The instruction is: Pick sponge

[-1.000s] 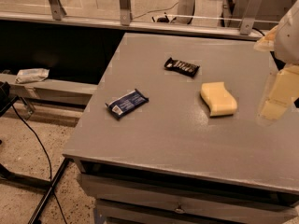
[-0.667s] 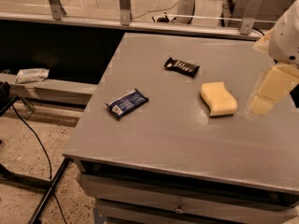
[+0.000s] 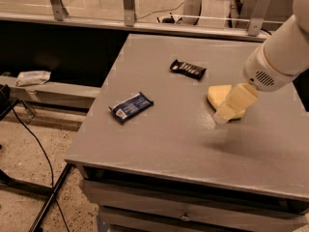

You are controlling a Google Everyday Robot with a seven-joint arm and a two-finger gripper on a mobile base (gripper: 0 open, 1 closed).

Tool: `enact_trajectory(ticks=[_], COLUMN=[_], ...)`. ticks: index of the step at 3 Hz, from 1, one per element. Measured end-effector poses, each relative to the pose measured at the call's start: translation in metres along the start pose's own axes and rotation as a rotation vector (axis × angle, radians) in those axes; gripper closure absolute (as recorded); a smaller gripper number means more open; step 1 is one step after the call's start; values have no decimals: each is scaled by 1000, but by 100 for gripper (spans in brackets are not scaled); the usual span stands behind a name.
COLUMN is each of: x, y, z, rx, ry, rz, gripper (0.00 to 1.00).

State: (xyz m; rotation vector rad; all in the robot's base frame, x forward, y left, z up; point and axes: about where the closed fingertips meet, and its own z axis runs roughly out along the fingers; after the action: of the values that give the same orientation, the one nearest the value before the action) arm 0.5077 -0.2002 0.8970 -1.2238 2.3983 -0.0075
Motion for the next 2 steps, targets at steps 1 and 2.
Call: enact_trajectory(ticks=[1,2], x=[-9,-7], y=[-14,-33], z=[46,79], rx=[46,77], ry=[1,14], rz=[72,157], gripper=[0,20])
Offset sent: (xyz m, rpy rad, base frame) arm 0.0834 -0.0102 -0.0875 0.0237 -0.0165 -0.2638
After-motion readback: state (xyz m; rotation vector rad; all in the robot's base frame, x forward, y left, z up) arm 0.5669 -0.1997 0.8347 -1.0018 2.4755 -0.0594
